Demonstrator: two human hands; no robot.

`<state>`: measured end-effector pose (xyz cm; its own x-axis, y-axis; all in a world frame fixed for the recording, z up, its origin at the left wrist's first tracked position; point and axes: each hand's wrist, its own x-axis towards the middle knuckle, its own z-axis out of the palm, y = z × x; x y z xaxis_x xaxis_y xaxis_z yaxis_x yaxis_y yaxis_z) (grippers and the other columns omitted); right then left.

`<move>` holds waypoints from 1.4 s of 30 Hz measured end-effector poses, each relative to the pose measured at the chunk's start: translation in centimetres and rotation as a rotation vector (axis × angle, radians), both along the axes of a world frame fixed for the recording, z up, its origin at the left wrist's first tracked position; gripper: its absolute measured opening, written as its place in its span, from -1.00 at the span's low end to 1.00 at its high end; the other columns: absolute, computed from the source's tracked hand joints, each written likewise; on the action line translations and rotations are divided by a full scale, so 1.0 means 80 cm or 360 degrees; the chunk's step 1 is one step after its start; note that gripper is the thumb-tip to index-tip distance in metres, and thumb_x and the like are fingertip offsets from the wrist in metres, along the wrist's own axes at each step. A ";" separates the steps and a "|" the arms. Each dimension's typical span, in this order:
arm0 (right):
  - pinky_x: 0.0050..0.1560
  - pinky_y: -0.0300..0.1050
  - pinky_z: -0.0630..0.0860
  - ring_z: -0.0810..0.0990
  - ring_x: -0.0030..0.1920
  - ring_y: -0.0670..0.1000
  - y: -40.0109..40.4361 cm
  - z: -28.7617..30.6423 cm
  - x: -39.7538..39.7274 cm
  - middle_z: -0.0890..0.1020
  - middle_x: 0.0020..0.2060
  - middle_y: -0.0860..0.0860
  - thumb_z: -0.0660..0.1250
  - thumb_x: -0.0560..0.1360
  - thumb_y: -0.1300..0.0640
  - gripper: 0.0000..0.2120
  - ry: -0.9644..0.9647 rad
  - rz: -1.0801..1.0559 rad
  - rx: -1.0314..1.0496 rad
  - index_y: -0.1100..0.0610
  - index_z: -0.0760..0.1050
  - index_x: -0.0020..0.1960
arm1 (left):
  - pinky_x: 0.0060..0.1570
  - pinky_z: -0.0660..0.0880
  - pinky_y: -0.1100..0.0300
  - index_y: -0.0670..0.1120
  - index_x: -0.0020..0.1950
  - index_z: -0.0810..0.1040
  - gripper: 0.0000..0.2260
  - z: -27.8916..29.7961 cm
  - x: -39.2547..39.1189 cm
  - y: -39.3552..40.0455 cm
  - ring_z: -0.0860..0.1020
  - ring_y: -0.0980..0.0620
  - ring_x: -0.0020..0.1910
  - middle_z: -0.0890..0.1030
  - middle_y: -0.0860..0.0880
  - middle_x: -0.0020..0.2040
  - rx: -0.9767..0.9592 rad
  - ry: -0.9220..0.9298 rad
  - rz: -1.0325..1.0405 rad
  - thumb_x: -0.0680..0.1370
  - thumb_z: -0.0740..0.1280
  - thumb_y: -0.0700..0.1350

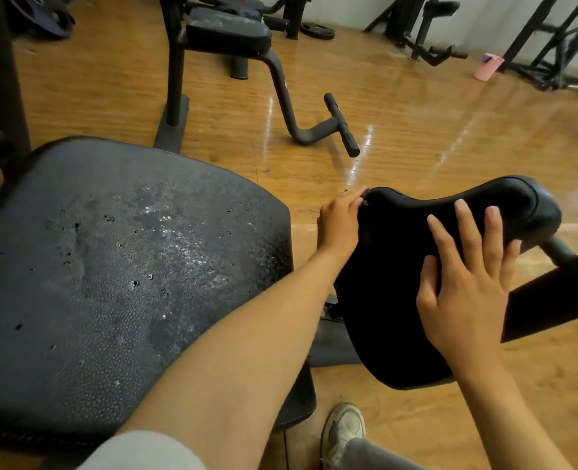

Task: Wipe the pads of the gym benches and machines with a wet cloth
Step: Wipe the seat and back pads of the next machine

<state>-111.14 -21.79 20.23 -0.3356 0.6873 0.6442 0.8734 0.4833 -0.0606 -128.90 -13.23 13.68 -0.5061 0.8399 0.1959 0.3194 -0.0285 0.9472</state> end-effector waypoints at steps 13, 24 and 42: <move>0.62 0.21 -0.15 -0.11 0.66 0.07 -0.004 0.001 0.000 0.13 0.64 0.00 0.21 0.65 0.16 -0.53 -0.0065 -0.0052 0.0004 0.06 0.34 0.56 | 0.52 0.25 0.28 0.04 0.49 0.46 -0.58 -0.006 0.177 -0.207 0.26 0.19 0.57 0.49 0.17 0.47 0.0251 -0.0179 0.0212 0.66 0.29 -0.27; 0.62 0.18 -0.18 -0.12 0.65 0.07 -0.002 -0.001 0.003 0.12 0.65 0.00 0.17 0.67 0.14 -0.54 -0.0085 -0.0066 0.0037 0.04 0.33 0.57 | 0.37 0.39 0.29 -0.07 0.41 0.60 -0.65 0.006 0.051 -0.051 0.52 0.03 0.39 0.59 -0.01 0.40 0.0103 -0.0211 0.0256 0.67 0.23 -0.31; 0.61 0.25 -0.16 -0.11 0.65 0.18 -0.001 -0.007 -0.001 0.02 0.66 0.03 0.05 0.69 0.07 -0.54 -0.0301 -0.0193 0.0120 -0.03 0.27 0.59 | 0.45 0.32 0.34 -0.06 0.41 0.58 -0.61 -0.042 0.118 -0.145 0.38 0.08 0.52 0.54 0.05 0.43 0.0203 -0.0443 0.0502 0.65 0.23 -0.37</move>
<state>-111.24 -21.90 19.68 -0.3730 0.6821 0.6290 0.9177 0.3710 0.1419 -119.44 -24.82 10.33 -0.7820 0.6138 0.1079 0.0641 -0.0929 0.9936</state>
